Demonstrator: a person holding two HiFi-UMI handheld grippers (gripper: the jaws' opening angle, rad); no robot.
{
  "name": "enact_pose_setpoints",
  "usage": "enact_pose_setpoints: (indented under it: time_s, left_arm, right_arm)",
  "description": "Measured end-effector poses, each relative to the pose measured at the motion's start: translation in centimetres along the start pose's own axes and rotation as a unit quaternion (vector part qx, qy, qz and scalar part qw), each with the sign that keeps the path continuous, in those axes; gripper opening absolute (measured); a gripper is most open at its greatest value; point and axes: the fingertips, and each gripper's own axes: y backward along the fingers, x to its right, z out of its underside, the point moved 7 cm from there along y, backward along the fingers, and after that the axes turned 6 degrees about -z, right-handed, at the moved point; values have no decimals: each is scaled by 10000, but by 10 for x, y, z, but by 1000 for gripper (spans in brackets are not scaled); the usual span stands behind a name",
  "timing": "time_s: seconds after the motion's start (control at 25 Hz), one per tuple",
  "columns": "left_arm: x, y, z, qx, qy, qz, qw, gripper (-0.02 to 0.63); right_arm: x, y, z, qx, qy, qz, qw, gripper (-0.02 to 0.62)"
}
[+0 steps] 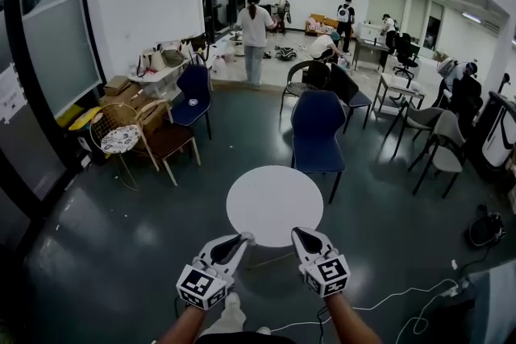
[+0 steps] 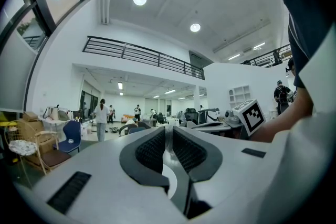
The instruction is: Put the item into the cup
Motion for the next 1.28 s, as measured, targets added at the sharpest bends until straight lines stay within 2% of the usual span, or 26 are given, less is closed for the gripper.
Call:
enact_pose_setpoints:
  time_s: [0.36,0.8,1.28]
  left_arm:
    - [-22,-15,6,15,56,36,10000,52]
    - [-92,-39,4,42,-43,41,10000,52]
    - [-168,-96,8,-24,7,237,9997,52]
  right_arm:
    - [10,-24,5,-33,-2,23,10000,15]
    - [19,-97,-3,-15,9,-24,10000,15]
    - [54,-181,-8,-35,-63,49,10000,15]
